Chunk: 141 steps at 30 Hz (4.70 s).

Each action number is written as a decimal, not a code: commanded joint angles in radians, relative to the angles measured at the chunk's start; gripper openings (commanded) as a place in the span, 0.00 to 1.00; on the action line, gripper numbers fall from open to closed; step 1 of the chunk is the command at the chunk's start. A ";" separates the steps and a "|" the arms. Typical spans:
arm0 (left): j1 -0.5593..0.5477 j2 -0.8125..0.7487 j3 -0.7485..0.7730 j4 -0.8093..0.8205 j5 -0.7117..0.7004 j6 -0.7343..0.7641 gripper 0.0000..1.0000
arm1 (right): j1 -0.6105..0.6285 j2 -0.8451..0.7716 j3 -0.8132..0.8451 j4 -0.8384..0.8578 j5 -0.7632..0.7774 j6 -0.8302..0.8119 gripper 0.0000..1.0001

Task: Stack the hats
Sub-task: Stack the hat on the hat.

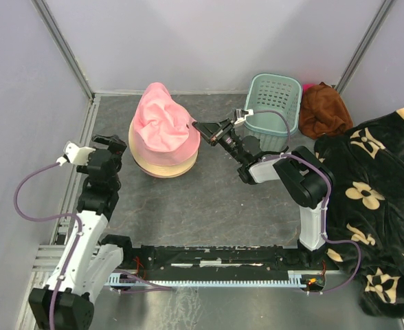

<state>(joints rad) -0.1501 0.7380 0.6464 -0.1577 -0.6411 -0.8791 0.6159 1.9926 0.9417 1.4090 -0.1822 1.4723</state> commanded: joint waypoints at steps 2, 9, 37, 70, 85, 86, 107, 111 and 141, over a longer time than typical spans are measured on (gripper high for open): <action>0.153 0.015 -0.083 0.255 0.369 -0.146 0.91 | -0.011 0.018 -0.002 0.013 0.001 -0.003 0.01; 0.274 0.154 -0.091 0.518 0.637 -0.252 0.83 | -0.009 0.002 0.023 -0.007 -0.019 -0.007 0.01; 0.355 0.444 0.023 0.716 1.119 -0.223 0.61 | 0.002 0.002 0.086 -0.069 -0.041 -0.032 0.01; 0.406 0.703 -0.026 1.259 1.378 -0.420 0.66 | 0.023 0.020 0.111 -0.101 -0.037 -0.047 0.01; 0.410 0.768 -0.081 1.400 1.373 -0.501 0.03 | 0.028 0.018 0.101 -0.108 -0.023 -0.056 0.01; 0.414 0.761 -0.088 1.387 1.366 -0.497 0.03 | 0.027 0.018 0.099 -0.109 -0.021 -0.056 0.01; 0.484 0.497 -0.125 0.790 1.089 -0.219 0.03 | 0.006 -0.055 0.044 -0.255 0.075 -0.160 0.08; 0.484 0.501 -0.121 0.769 1.073 -0.201 0.03 | 0.004 -0.056 0.042 -0.277 0.092 -0.173 0.11; 0.478 0.449 -0.092 0.723 1.030 -0.176 0.03 | -0.017 -0.084 -0.029 -0.316 0.133 -0.211 0.12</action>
<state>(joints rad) 0.3260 1.1961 0.5140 0.5369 0.3935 -1.1015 0.5983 1.9179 0.9268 1.0519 -0.0647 1.2873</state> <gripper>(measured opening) 0.044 0.081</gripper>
